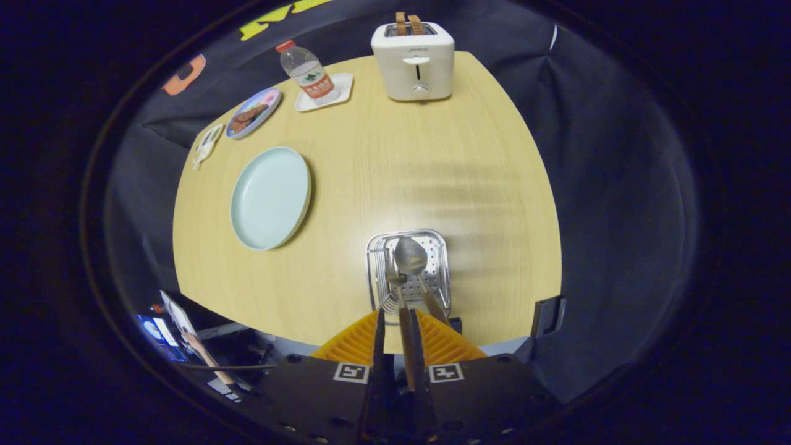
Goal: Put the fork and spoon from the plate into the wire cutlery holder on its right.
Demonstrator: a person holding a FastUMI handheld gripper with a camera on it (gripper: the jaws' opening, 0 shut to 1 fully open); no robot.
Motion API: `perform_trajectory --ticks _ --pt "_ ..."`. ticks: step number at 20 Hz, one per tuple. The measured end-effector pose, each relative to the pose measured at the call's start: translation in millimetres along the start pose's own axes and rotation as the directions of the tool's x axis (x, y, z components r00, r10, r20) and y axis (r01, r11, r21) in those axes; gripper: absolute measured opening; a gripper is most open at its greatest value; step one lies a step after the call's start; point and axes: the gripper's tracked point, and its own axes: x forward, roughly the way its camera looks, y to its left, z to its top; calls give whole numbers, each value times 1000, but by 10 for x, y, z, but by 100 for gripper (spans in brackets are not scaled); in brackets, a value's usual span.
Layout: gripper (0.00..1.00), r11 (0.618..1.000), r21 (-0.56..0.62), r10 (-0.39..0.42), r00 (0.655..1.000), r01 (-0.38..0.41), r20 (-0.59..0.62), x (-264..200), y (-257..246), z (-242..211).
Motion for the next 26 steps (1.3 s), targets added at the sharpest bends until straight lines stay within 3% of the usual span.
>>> perform_trajectory --ticks 3,5,9,11,16,18,22,26 --pt "25 999 -42 10 995 -6 96 -105 157 153" --pt "34 997 -78 17 984 -3 176 -221 312 274" --pt "48 991 -134 53 935 -6 351 -532 780 539" --pt "55 988 -152 68 891 1 448 -711 1022 691" --pt "86 980 -179 66 714 84 697 -1262 1522 957" --pt "89 979 -189 94 636 82 766 -1482 1698 972" --pt "96 973 -220 163 449 77 878 -2004 1988 948" --pt "96 965 -256 224 315 63 922 -2435 2123 846"
